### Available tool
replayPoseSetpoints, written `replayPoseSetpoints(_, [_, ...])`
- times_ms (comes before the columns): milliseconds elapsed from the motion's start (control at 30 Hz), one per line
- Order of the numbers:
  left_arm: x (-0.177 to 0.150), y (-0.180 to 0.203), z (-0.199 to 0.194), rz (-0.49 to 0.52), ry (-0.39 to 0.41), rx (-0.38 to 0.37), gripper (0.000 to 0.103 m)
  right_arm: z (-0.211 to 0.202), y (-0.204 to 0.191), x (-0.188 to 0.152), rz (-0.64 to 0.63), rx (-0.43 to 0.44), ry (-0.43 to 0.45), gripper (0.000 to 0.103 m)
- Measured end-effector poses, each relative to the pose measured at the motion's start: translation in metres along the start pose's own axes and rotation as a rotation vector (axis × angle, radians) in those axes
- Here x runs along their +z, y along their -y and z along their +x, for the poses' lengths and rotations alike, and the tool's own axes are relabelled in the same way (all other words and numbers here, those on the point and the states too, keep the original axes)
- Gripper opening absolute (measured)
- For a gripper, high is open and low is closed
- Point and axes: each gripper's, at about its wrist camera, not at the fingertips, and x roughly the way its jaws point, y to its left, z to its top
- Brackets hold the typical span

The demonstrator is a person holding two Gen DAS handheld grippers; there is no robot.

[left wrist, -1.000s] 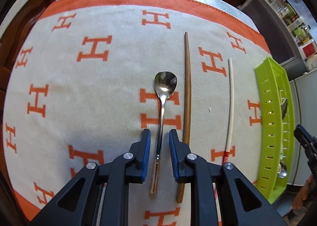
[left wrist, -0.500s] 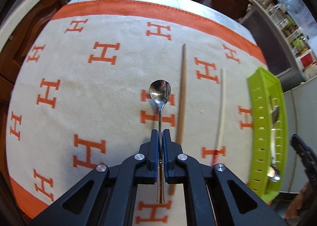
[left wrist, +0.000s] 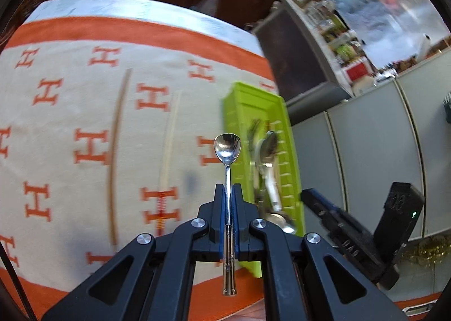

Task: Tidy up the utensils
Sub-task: 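Lower the small spoon into the green tray and open the left tool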

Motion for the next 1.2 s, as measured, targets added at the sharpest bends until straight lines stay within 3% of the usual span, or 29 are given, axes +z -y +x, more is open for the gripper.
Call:
replayPoseSetpoints(200, [0.007,0.056,0.048,0.081,-0.027,0.028,0.002,-0.019,0.026,-0.019,0.065,-0.024,0.032,0.022])
replayPoseSetpoints(400, [0.001,0.070,0.106,0.098,-0.086,0.151,0.003,-0.028,0.041,-0.035,0.090,-0.050,0.038,0.022])
replayPoseSetpoints(500, [-0.012,0.073,0.111,0.135,-0.120,0.168,0.017,-0.027,0.047,-0.041,0.096,-0.051,0.030,0.022])
replayPoseSetpoints(533, [-0.017,0.075,0.108,0.152,-0.119,0.180,0.021,-0.026,0.048,-0.043,0.097,-0.054,0.027,0.022])
replayPoseSetpoints(800, [-0.032,0.070,0.057,0.218,-0.051,0.217,0.028,-0.024,0.040,-0.039,0.083,-0.045,0.028,0.022])
replayPoseSetpoints(933, [-0.032,0.049,0.026,0.195,-0.011,0.243,0.038,-0.026,0.028,-0.038,0.060,-0.035,0.033,0.022])
replayPoseSetpoints(1200, [-0.025,-0.001,-0.031,0.155,0.061,0.339,0.039,-0.030,-0.006,-0.029,-0.005,0.001,0.027,0.022])
